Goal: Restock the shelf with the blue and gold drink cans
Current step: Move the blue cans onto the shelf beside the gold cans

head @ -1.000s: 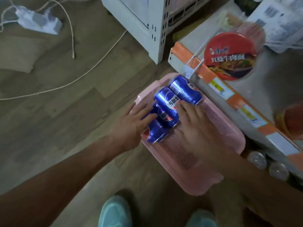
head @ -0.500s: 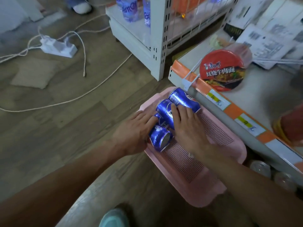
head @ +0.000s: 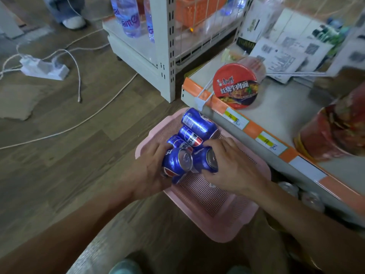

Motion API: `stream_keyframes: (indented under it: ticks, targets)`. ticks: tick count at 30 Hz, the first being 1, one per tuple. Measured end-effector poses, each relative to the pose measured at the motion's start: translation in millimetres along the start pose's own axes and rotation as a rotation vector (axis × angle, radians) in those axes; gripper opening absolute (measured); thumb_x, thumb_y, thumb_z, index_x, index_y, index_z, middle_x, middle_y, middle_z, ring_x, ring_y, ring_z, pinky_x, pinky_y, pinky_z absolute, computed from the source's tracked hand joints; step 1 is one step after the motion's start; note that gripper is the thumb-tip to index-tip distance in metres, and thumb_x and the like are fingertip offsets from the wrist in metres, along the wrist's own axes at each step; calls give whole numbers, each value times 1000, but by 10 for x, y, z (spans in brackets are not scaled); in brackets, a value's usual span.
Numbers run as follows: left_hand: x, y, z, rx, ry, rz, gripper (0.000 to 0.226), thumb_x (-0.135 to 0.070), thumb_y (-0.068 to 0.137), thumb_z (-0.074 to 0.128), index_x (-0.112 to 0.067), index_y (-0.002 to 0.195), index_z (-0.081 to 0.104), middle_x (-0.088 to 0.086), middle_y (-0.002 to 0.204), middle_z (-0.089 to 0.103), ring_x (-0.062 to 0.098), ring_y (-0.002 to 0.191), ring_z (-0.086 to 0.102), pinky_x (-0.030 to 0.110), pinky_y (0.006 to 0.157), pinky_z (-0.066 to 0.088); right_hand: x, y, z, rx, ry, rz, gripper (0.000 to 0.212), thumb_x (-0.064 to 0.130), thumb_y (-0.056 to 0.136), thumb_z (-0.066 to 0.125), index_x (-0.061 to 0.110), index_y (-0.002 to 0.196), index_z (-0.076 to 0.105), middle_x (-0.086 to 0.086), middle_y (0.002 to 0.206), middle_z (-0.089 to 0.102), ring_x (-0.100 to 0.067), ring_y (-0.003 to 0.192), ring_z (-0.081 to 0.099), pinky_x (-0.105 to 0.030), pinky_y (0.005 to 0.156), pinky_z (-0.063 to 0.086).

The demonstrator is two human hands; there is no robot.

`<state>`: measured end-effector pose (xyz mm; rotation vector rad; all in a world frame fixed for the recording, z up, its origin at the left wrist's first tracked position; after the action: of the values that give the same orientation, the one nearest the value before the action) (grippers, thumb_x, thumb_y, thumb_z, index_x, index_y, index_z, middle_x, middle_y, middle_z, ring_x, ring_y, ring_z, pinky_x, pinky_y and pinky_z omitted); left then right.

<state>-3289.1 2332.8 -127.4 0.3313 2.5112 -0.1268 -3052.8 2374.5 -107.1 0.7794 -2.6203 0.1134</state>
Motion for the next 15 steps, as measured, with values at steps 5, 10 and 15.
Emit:
stream_keyframes:
  ticks: [5, 10, 15]
  targets:
    - [-67, -21, 156, 17, -275, -136, 68, -43, 70, 81, -30, 127, 47, -12, 115, 55, 2, 98, 58, 21, 80, 55, -53, -74, 160, 107, 30, 89, 71, 43, 78, 78, 19, 135, 45, 4, 128, 52, -14, 121, 42, -26, 95, 43]
    - [-68, -93, 272, -4, -434, -291, 68, -26, 75, 87, -24, 130, 46, -13, 108, 64, -3, 90, 65, 16, 72, 55, -104, -153, 442, 107, -11, 70, 61, 43, 71, 79, 16, 120, 55, -1, 116, 62, -20, 115, 49, -37, 102, 48]
    - [-48, -87, 331, 1, -571, -377, 71, -33, 73, 89, -27, 128, 45, -8, 109, 67, 4, 91, 69, 34, 79, 61, -76, -128, 526, 74, 55, 116, 78, 44, 76, 79, 21, 142, 46, 7, 134, 54, -14, 129, 41, -28, 103, 38]
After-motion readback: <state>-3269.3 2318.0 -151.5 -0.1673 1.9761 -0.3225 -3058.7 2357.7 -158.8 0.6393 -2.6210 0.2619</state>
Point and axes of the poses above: each hand's wrist, its own y-axis towards the middle knuckle, its own z-axis out of the palm, x = y × z, the point moved 2 cm from there along y, towards the middle knuckle
